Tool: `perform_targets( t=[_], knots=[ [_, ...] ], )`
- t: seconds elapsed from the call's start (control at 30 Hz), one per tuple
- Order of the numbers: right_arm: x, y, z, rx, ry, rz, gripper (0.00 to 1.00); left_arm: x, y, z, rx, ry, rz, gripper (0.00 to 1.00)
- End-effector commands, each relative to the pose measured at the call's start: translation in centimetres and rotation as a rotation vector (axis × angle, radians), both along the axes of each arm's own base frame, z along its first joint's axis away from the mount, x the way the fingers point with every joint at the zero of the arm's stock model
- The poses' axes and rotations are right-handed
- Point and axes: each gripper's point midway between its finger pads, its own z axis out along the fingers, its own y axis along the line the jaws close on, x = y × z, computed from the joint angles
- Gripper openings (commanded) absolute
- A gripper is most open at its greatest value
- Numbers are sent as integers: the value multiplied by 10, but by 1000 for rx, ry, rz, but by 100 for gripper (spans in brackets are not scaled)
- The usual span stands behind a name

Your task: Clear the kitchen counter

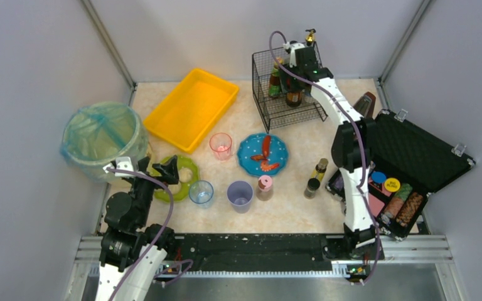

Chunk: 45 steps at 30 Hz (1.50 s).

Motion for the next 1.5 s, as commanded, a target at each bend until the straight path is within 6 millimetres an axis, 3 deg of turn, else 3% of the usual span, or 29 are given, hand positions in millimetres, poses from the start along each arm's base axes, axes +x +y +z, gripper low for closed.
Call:
perform_targets(
  t=[0.0,0.23,0.53,0.93,1.3,1.47],
  knots=[
    [-6,6,82,104,-159,13,80,-3,2,12,-8,-50,8,99],
    [-37,4,108,155,-160,26,85,-7,3,16,-16,-69,8,99],
    [-102,-10,131,199,-162,21,87,-12,4,22,-27,-98,2,99],
    [-202,-36,131,280,-171,-28,88,-14,3,24,-31,-108,-3,99],
    [-292,-54,61,286,72,-81,88,-12,1,22,-29,-97,-12,99],
    [-317,-62,32,253,192,-123,88,-10,0,20,-26,-87,-15,99]
  ],
)
